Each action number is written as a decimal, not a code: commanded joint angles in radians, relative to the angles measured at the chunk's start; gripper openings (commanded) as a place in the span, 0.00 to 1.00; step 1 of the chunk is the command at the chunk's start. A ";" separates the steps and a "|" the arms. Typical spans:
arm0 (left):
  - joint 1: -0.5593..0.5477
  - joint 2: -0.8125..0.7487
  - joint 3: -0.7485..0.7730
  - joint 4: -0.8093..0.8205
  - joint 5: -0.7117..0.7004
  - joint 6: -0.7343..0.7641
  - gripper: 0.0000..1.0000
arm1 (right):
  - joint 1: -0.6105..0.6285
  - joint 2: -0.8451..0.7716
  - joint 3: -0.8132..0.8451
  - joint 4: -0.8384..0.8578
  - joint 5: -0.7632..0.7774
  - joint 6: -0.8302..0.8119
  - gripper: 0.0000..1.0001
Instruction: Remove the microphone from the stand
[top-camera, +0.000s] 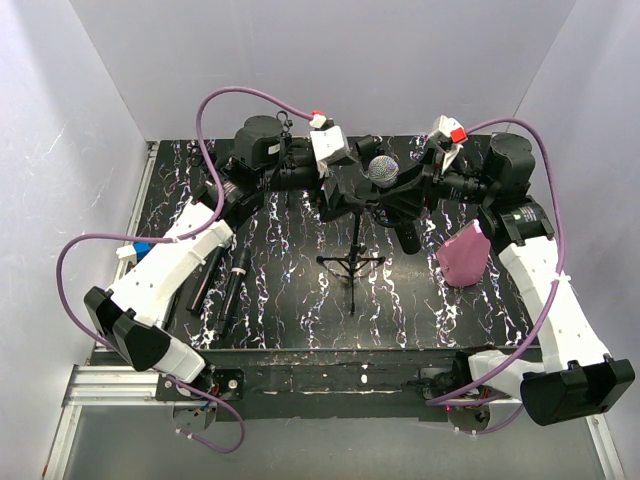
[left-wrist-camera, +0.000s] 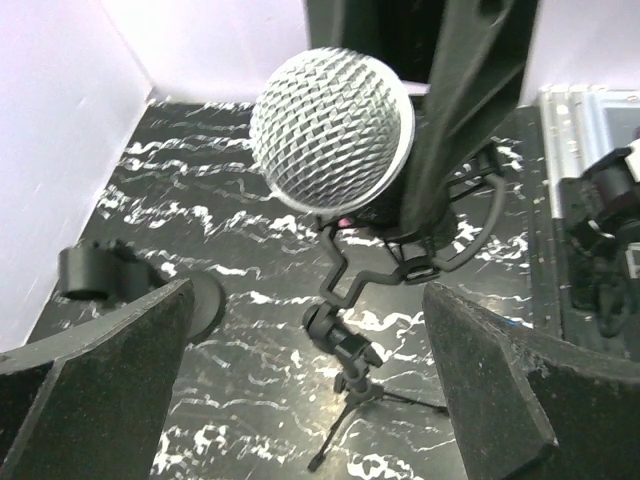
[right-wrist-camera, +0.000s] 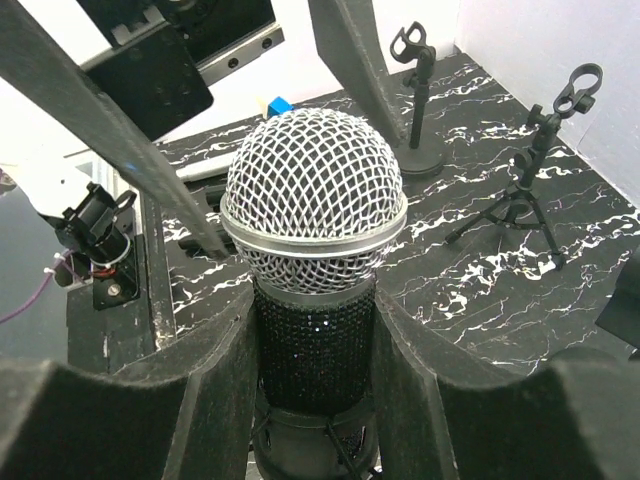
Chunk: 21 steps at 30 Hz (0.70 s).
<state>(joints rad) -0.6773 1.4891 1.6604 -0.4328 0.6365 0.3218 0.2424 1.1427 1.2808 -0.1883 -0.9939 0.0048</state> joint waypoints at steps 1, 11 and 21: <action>0.004 0.008 0.038 0.063 0.173 -0.055 0.98 | 0.000 -0.029 -0.014 -0.037 0.021 -0.078 0.40; 0.001 0.198 0.209 0.173 0.411 -0.141 0.98 | 0.000 -0.104 -0.011 -0.299 0.090 -0.221 0.58; -0.025 0.341 0.349 0.212 0.525 -0.173 0.93 | -0.003 -0.135 -0.044 -0.329 0.156 -0.223 0.57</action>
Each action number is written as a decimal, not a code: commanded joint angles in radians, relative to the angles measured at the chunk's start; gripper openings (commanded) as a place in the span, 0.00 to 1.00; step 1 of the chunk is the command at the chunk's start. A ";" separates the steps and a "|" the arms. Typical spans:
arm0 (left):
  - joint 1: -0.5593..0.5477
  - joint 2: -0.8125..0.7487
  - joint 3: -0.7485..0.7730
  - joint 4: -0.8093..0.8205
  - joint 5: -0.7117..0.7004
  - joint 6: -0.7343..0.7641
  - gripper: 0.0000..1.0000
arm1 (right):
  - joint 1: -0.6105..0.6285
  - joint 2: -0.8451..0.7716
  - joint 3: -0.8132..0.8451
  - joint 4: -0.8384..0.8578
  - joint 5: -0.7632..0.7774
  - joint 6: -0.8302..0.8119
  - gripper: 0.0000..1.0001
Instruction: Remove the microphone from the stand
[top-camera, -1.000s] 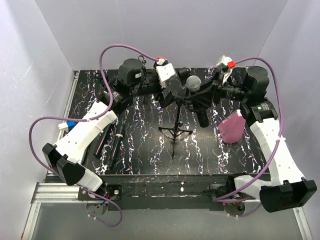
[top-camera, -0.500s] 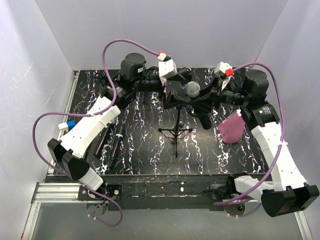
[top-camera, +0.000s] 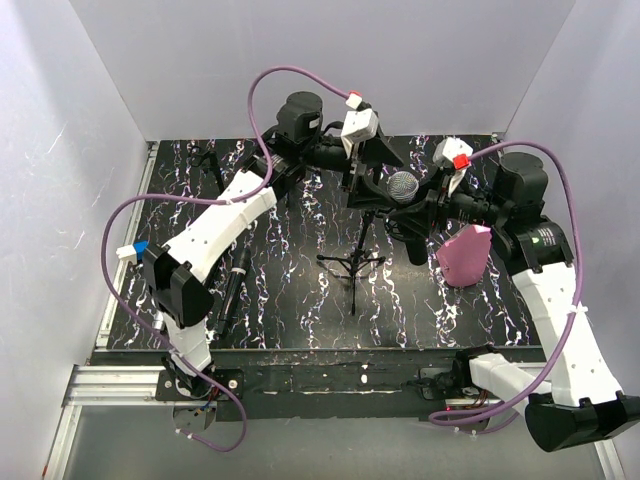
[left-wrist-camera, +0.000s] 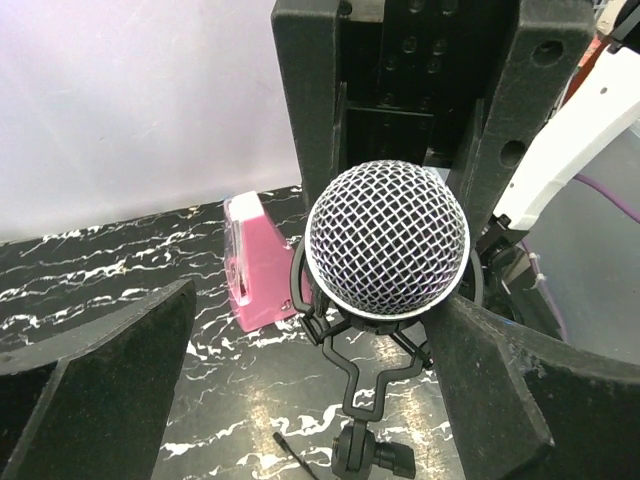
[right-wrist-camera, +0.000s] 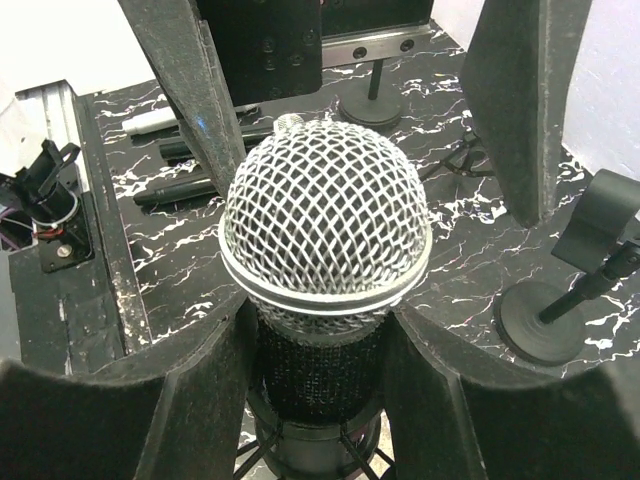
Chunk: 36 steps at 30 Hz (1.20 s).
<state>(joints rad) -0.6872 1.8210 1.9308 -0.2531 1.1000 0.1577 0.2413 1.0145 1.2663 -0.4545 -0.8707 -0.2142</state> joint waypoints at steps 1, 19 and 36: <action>-0.018 0.020 0.094 0.035 0.067 -0.004 0.93 | -0.002 -0.007 -0.034 -0.062 0.030 -0.002 0.57; -0.052 0.077 0.132 0.066 0.043 -0.044 0.98 | -0.028 -0.067 -0.067 -0.096 0.095 0.055 0.70; -0.087 0.175 0.223 0.120 0.118 -0.096 0.87 | -0.039 -0.126 -0.074 -0.084 0.211 0.139 0.73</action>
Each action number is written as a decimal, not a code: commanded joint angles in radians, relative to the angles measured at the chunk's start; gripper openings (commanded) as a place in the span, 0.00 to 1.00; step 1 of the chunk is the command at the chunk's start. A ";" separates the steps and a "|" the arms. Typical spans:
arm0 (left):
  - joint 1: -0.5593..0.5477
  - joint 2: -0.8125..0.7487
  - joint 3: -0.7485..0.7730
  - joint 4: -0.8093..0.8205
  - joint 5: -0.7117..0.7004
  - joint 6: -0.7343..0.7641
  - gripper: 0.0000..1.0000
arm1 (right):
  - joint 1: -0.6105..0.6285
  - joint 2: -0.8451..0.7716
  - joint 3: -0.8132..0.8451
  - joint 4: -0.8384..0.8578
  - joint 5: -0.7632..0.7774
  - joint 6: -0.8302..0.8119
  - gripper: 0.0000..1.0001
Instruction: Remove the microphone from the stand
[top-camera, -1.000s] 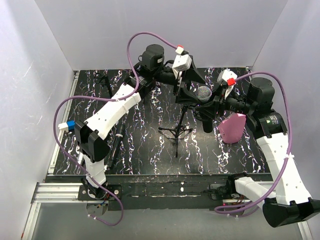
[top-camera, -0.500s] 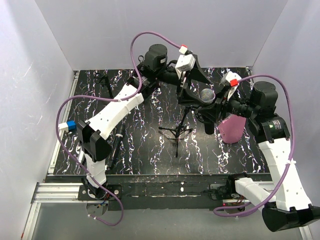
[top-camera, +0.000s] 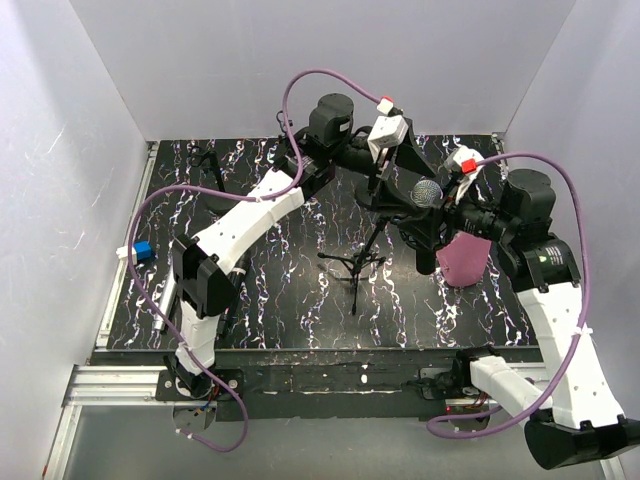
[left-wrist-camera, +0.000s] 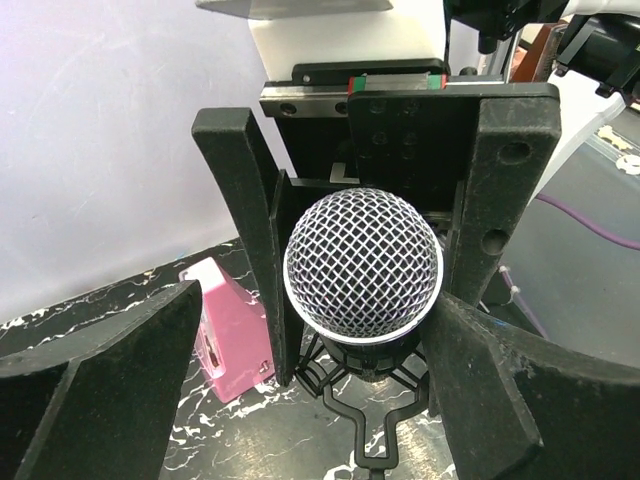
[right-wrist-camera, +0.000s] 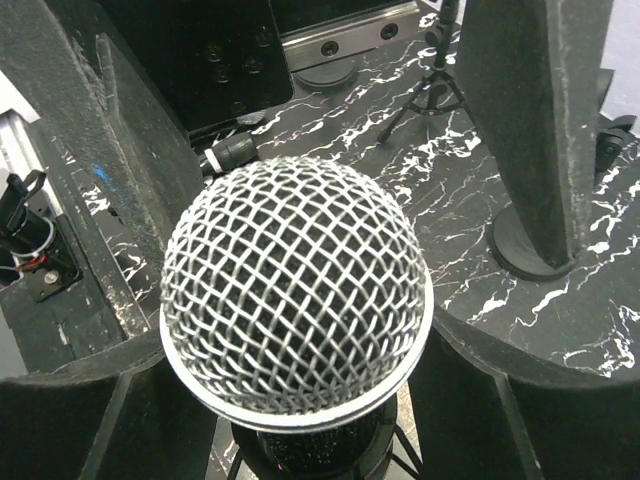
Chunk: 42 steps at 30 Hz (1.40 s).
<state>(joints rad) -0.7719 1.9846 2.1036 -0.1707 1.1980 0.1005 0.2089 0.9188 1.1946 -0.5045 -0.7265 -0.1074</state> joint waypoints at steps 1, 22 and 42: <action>-0.006 0.013 0.047 0.048 0.020 -0.042 0.87 | -0.006 -0.031 0.003 -0.055 0.093 0.031 0.73; -0.015 -0.099 -0.171 0.139 -0.124 -0.004 0.98 | -0.006 -0.058 0.082 -0.094 0.096 -0.011 0.71; 0.131 -0.244 -0.399 -0.004 -0.020 -0.005 0.96 | 0.017 0.161 0.246 0.070 -0.062 0.077 0.18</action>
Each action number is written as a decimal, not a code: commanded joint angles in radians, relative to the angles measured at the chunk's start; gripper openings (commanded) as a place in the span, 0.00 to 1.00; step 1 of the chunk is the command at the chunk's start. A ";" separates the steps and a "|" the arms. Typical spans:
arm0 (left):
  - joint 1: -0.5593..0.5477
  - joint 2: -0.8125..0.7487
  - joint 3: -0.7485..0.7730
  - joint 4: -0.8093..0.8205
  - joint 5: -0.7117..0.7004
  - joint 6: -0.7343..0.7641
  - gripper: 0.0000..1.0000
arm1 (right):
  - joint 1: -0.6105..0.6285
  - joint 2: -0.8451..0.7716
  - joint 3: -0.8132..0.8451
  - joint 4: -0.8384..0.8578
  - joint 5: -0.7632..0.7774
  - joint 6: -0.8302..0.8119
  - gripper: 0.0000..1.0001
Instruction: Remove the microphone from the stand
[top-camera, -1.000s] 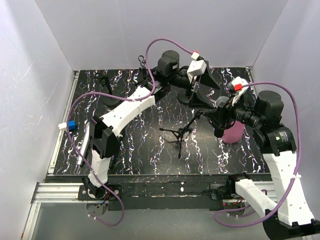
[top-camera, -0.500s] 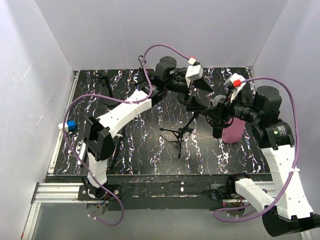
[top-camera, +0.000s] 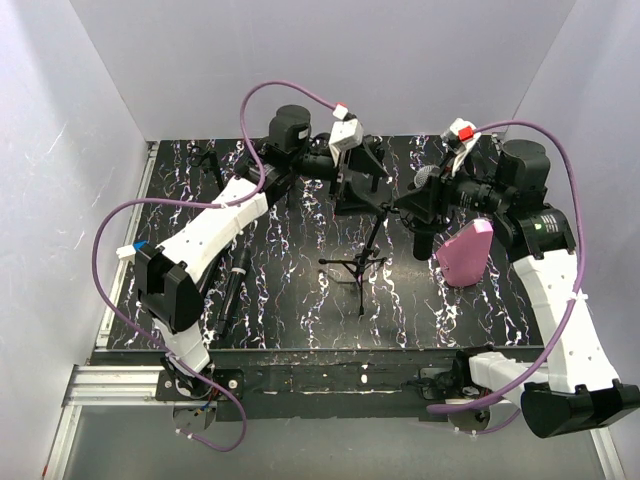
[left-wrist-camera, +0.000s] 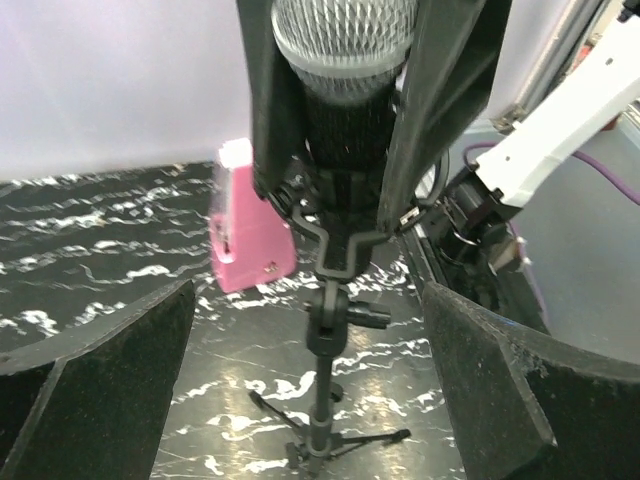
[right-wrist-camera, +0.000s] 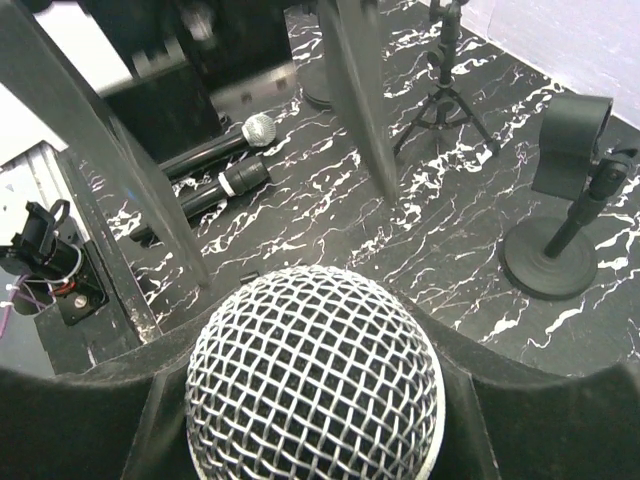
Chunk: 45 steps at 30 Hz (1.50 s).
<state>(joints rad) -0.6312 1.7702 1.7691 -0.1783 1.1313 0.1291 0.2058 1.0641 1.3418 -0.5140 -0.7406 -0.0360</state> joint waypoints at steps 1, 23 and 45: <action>-0.010 -0.026 -0.085 0.038 0.051 -0.051 0.95 | 0.026 0.023 0.109 0.074 -0.049 -0.007 0.18; -0.030 0.064 -0.298 0.339 0.070 -0.207 0.20 | 0.147 0.221 0.433 -0.139 -0.048 -0.209 0.04; -0.021 0.103 -0.227 0.237 0.059 -0.134 0.00 | 0.208 0.447 0.795 0.008 -0.098 -0.060 0.01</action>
<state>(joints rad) -0.6346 1.8259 1.5291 0.1612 1.2114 -0.0074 0.3824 1.5520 2.0888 -0.8341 -0.7509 -0.1486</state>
